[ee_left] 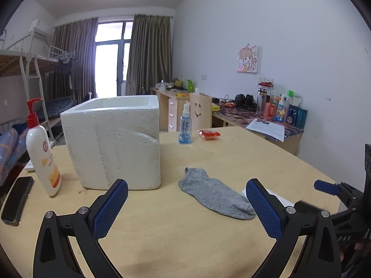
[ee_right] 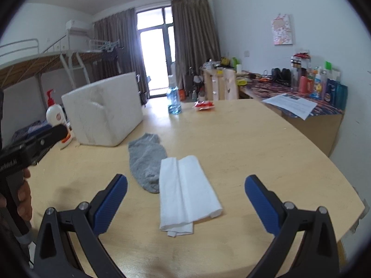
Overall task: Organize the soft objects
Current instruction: 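Grasp the folded white tissue with the right tool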
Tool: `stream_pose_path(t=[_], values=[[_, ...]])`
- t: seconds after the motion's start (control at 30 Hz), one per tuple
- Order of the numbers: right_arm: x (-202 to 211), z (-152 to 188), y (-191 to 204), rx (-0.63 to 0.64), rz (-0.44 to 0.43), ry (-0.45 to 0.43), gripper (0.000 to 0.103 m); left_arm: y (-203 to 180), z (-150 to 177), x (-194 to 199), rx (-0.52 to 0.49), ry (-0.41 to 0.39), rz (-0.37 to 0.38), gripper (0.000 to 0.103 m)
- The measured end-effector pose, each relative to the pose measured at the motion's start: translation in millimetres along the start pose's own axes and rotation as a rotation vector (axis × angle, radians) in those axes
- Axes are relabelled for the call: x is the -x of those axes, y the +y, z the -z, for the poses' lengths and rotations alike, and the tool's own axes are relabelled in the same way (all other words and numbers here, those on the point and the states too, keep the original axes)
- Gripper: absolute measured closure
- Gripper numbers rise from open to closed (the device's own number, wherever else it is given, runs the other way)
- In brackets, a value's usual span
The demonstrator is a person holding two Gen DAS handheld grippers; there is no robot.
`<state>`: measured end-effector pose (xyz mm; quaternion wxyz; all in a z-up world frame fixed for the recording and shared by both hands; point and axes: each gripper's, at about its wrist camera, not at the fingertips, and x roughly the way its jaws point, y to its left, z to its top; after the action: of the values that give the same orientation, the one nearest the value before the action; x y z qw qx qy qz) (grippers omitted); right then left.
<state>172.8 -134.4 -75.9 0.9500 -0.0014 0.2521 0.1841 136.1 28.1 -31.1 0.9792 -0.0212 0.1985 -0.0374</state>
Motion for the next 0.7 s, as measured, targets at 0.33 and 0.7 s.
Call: stream_pose_path(t=[0.33,0.7], values=[[-30,10,11,0.042,-0.034,0.144,0.031,-5,-2,-20,-0.009,0.066,0.019,0.001],[-51,16,1,0.032,-0.03,0.251,0.058,-16,-6,-47,0.009,0.13,0.054,0.001]])
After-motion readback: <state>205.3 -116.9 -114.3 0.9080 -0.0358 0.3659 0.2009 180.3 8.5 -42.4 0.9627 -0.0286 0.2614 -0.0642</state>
